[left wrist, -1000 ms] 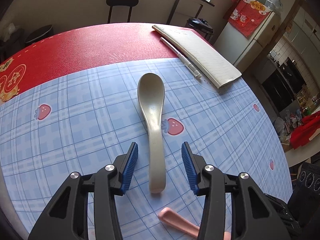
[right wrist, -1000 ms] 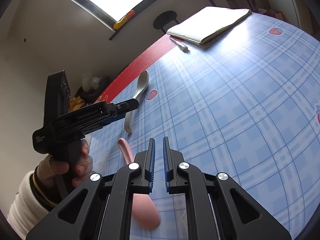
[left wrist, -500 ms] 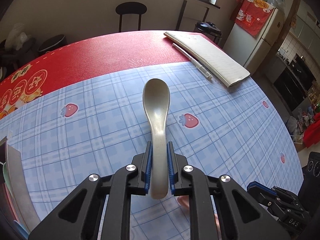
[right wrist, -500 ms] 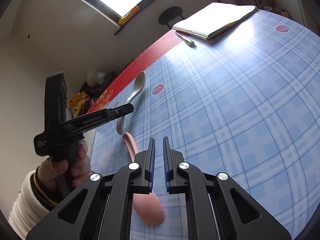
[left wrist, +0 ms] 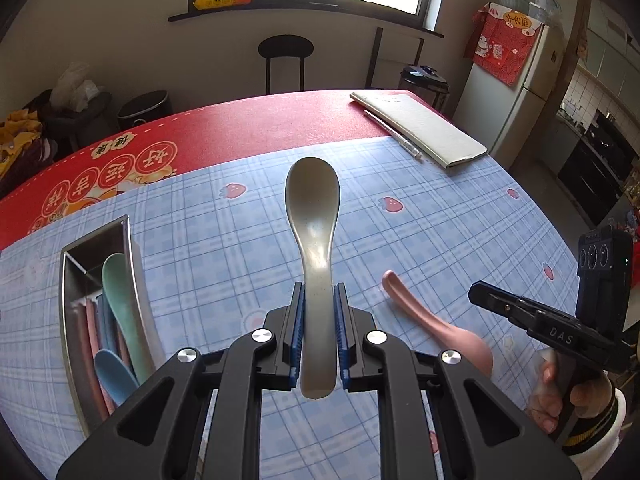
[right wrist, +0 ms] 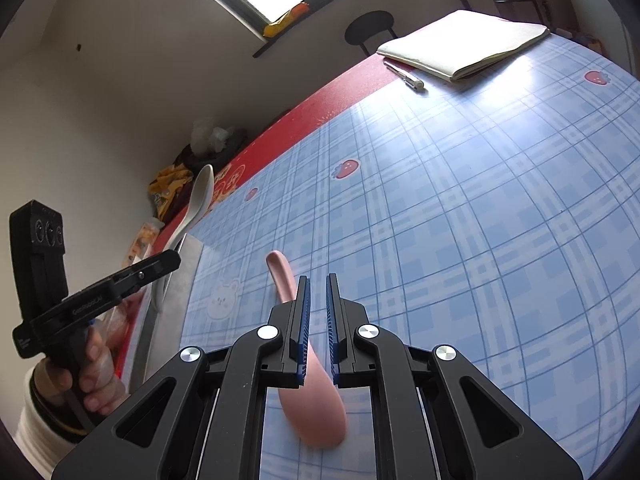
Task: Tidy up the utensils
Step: 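Lift the grey spoon with left tool while right tool grasps the pink spoon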
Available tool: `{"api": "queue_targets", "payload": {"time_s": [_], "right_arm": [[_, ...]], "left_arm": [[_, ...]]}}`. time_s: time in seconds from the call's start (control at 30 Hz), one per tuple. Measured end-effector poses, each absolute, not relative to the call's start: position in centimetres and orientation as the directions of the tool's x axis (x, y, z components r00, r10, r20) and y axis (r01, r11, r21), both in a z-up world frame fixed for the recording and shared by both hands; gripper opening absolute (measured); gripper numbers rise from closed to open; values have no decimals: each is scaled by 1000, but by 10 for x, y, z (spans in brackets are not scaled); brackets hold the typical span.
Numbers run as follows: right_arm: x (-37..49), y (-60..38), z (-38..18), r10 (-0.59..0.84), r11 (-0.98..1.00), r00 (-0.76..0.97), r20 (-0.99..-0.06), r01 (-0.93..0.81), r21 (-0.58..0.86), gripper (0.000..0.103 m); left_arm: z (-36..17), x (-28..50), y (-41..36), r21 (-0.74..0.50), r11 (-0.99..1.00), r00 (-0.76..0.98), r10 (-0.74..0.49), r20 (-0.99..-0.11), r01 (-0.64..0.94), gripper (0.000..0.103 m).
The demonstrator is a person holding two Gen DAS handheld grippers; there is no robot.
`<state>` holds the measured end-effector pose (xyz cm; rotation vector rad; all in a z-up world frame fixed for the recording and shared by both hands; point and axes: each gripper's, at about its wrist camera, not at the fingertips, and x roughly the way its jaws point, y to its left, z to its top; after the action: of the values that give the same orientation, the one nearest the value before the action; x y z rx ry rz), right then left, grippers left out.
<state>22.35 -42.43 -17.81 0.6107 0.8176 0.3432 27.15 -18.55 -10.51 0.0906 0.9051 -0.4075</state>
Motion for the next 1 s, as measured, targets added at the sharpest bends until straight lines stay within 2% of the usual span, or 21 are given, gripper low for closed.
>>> {"api": "queue_targets", "payload": {"time_s": [0.3, 0.37, 0.47, 0.53, 0.67, 1.0], "right_arm": [[229, -402, -172, 492, 829, 598, -633, -99, 551, 10], [230, -399, -173, 487, 838, 579, -654, -99, 537, 20], [230, -390, -170, 467, 861, 558, -686, -111, 496, 24], [230, -381, -169, 443, 886, 528, -725, -130, 446, 25], [224, -361, -166, 368, 930, 497, -786, -189, 316, 35], [218, -333, -161, 197, 966, 482, -854, -243, 85, 36]], "left_arm": [[-95, 236, -142, -94, 928, 576, -301, -760, 360, 14], [-95, 230, -135, -97, 928, 574, -301, -762, 359, 14], [-94, 221, -124, -102, 928, 578, -306, -757, 358, 14], [-92, 216, -115, -107, 929, 585, -310, -750, 354, 14], [-92, 209, -100, -116, 932, 599, -312, -737, 342, 14], [-99, 200, -81, -168, 926, 595, -348, -725, 337, 14]]}}
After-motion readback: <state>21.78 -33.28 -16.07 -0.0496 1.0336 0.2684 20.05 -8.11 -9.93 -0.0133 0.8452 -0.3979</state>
